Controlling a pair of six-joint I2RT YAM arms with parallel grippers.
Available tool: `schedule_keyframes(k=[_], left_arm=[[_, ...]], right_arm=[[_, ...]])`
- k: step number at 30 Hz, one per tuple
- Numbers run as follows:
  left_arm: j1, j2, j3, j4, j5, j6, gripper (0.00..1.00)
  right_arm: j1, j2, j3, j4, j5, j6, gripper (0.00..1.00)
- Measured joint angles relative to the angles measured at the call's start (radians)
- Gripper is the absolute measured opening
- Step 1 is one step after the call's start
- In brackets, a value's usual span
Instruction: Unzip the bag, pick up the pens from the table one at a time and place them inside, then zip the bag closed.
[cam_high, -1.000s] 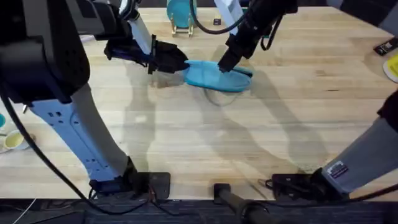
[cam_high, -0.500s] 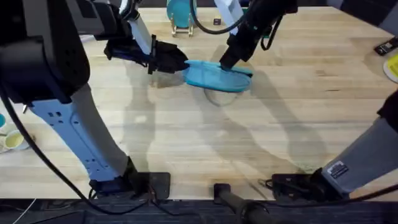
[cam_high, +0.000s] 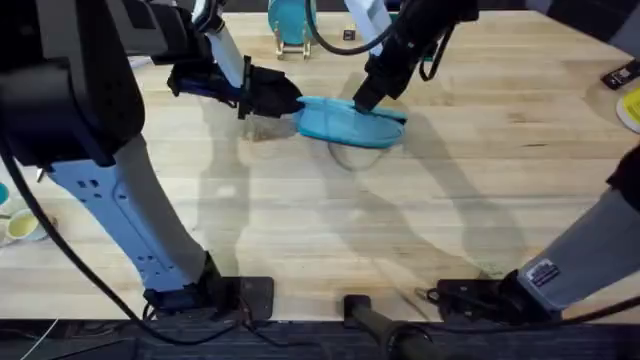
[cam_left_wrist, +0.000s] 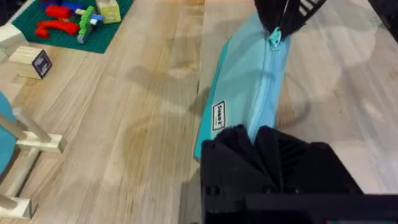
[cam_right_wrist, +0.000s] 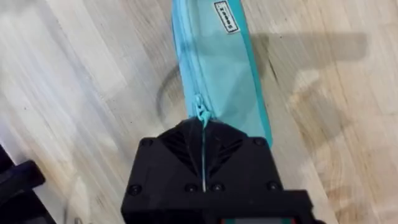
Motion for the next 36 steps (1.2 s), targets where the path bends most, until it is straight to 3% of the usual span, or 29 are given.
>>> schedule_keyframes(k=[36], left_arm=[[0.0, 0.0, 0.0, 0.0, 0.001, 0.0, 0.041]], right_arm=[[-0.017, 0.0, 0.069, -0.094, 0.042, 0.012, 0.031]])
